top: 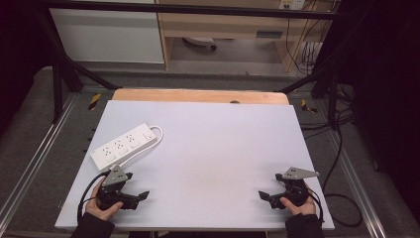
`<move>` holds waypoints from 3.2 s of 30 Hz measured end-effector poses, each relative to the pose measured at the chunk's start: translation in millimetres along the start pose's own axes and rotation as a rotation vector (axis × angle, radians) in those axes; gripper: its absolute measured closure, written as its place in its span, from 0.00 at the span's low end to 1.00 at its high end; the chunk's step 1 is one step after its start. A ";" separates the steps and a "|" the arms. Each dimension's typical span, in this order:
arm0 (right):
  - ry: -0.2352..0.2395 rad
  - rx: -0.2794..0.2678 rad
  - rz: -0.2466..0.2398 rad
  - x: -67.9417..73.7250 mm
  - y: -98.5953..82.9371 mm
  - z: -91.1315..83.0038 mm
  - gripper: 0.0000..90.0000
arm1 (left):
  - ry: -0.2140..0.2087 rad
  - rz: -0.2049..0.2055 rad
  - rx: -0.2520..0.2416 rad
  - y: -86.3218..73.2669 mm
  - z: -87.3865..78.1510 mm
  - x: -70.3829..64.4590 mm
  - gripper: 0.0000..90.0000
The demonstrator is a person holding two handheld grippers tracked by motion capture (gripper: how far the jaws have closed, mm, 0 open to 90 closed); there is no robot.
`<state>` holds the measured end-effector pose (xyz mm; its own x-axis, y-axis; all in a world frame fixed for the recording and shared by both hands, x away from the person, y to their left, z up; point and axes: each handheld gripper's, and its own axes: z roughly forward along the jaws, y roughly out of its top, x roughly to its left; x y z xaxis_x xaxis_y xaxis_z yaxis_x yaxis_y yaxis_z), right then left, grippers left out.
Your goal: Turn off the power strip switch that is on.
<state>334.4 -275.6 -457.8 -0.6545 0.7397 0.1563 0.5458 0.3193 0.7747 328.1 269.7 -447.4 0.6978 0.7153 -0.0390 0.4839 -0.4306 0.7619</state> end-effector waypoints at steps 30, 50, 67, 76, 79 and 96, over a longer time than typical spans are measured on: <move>0.002 0.002 -0.001 0.7 0.0 -0.1 0.01 | 0.006 0.006 -0.009 2.7 -7.1 0.5 0.08; 0.001 0.004 0.002 1.2 0.0 0.0 0.01 | 0.020 0.007 -0.015 3.3 -13.3 3.6 0.09; -0.001 0.005 0.001 0.8 0.0 -0.2 0.01 | 0.037 0.001 -0.021 3.5 -18.4 8.1 0.09; -0.002 0.006 -0.001 0.7 0.1 0.1 0.01 | 0.051 -0.005 -0.027 3.5 -21.5 10.6 0.09; -0.002 0.008 0.000 0.8 0.0 0.0 0.01 | 0.058 -0.004 -0.027 3.7 -22.6 11.5 0.09; -0.002 0.010 0.000 0.7 -0.2 0.5 0.01 | 0.094 -0.015 -0.023 8.1 -25.6 16.8 0.09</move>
<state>334.1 -274.9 -458.2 -0.6534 0.7410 0.1550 0.5511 0.3253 0.7684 330.3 292.4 -425.3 0.6373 0.7706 0.0097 0.4810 -0.4075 0.7763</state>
